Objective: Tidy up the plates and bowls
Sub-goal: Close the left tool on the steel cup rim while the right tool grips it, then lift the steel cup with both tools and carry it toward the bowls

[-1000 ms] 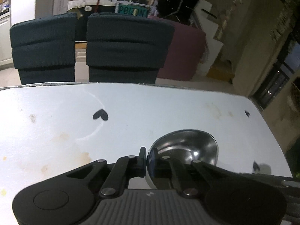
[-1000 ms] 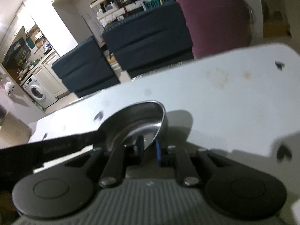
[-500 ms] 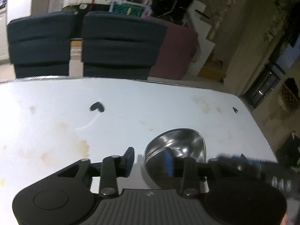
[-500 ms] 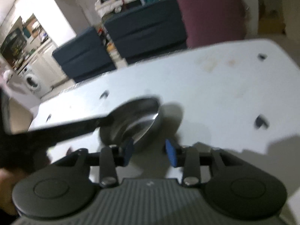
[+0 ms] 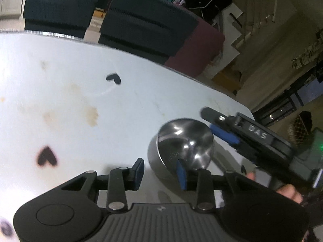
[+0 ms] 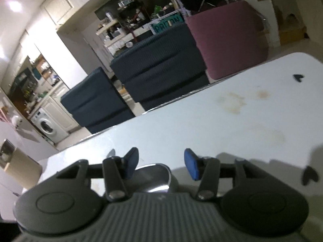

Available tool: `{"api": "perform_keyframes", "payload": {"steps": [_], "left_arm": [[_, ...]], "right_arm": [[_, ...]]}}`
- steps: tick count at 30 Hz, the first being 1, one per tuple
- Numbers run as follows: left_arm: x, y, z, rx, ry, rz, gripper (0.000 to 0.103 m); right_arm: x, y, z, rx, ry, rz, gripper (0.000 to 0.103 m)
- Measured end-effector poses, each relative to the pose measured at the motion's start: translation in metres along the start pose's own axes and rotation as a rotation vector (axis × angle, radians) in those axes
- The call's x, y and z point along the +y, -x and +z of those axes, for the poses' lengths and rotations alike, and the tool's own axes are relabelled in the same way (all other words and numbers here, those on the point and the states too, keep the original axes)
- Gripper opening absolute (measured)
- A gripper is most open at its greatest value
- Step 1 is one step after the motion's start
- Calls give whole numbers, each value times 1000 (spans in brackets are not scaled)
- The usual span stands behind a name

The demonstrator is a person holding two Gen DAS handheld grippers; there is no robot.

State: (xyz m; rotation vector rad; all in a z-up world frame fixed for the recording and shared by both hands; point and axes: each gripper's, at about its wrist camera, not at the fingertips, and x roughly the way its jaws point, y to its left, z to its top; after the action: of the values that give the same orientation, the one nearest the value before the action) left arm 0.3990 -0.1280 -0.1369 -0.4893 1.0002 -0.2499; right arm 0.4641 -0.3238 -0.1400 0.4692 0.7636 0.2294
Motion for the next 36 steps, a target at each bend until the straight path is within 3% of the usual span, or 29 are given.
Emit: {"api": "perform_keyframes", "payload": {"steps": [7,12,20,27,36], "left_arm": [[-6,-9,2,-12,11,8,37],[-6,-12,6,-39,-8,27,35],[-10,-20,11,-55,-85,111,8],[-17,-6,7,-86,-130,132,4],[-19,66,-5,-167,-153,149,4]], "right_arm": [[3,-3,-1,103,31,66,54],[7,12,-5,163,108,26,35],[15,20,-20,224,239,-54,11],[31,27,-28,217,317,-98,10],[68,56,-40,172,332,-93,8]]}}
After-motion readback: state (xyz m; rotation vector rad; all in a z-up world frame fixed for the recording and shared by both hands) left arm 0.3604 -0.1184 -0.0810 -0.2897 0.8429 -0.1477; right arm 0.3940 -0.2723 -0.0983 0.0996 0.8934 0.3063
